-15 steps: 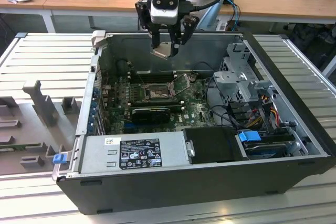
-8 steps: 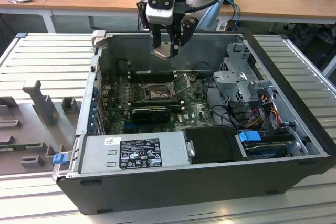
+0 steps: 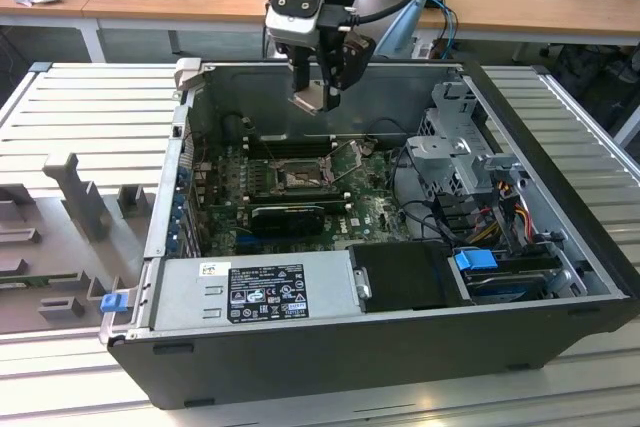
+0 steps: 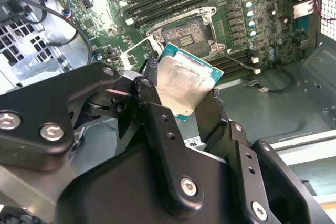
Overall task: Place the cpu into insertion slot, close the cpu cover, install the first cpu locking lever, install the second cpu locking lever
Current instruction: 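Place the cpu into insertion slot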
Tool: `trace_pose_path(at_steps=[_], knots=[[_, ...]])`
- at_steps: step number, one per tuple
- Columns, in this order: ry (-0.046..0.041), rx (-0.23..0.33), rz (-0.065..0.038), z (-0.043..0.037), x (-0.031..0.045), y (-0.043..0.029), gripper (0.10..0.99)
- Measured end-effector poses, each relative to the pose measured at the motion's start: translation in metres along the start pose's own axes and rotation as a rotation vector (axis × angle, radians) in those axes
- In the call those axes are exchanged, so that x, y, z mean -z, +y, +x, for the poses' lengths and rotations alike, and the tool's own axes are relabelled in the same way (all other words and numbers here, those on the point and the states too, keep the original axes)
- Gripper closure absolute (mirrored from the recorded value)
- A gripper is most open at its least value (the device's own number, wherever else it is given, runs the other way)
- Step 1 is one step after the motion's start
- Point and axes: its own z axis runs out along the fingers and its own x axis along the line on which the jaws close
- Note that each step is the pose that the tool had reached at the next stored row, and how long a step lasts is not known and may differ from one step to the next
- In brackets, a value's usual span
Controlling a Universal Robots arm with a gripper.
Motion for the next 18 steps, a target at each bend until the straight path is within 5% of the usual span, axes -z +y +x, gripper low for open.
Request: trace_pose_path(at_steps=[18], knots=[[-0.0191, -0.235, -0.004, 0.0000, -0.0022, -0.0002, 0.557]])
